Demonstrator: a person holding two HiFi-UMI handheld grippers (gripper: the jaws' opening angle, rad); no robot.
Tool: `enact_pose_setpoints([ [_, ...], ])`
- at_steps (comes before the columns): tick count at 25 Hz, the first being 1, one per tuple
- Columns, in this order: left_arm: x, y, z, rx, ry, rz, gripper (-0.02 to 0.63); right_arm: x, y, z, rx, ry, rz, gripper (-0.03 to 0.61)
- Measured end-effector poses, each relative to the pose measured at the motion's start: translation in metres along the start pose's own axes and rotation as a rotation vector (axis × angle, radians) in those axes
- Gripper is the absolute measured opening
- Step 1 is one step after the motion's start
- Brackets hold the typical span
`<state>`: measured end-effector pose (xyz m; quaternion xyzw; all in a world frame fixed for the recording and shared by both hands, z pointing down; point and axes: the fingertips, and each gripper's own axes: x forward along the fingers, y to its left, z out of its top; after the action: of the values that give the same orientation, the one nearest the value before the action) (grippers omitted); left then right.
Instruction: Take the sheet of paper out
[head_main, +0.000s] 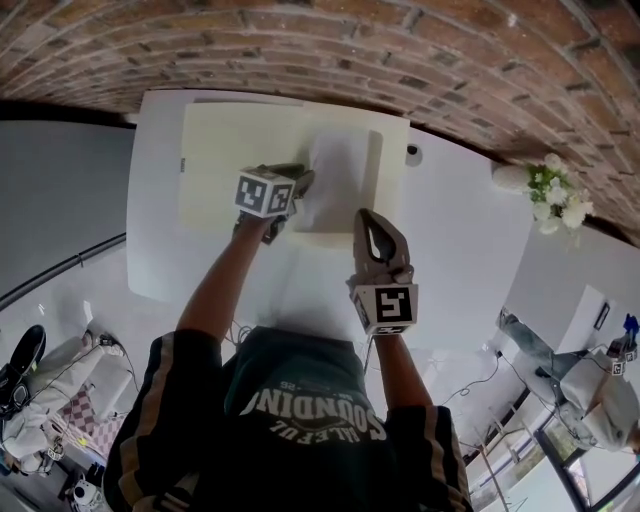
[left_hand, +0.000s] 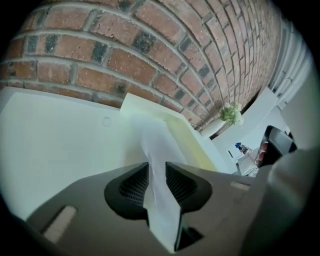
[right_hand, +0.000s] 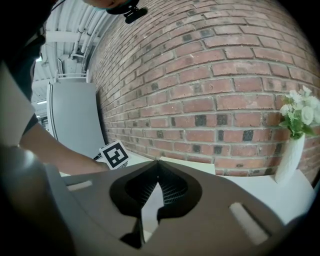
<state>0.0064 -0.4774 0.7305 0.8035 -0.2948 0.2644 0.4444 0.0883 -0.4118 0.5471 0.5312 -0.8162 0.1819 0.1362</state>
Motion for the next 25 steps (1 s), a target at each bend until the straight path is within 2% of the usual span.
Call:
enact_pose_setpoints([
  [11,0.022,0.001,-0.012,-0.007,0.05,-0.006,0.102,-0.009,-0.014,-0.008,0.005,0.021,-0.033,-0.002],
  [13,0.024,0.003,-0.014,0.005,0.053,0.012,0.096,-0.011,-0.015,-0.01,0.006,0.022,-0.036,-0.002],
  [16,0.025,0.01,-0.015,0.042,0.05,0.067,0.016,-0.013,-0.016,-0.011,0.013,0.023,-0.041,-0.002],
  [20,0.024,0.011,-0.014,0.087,0.051,0.092,0.012,-0.015,-0.016,-0.011,0.019,0.025,-0.043,-0.002],
  [25,0.019,0.011,-0.014,0.091,0.037,0.093,0.011,-0.016,-0.015,-0.009,0.02,0.021,-0.04,-0.002],
])
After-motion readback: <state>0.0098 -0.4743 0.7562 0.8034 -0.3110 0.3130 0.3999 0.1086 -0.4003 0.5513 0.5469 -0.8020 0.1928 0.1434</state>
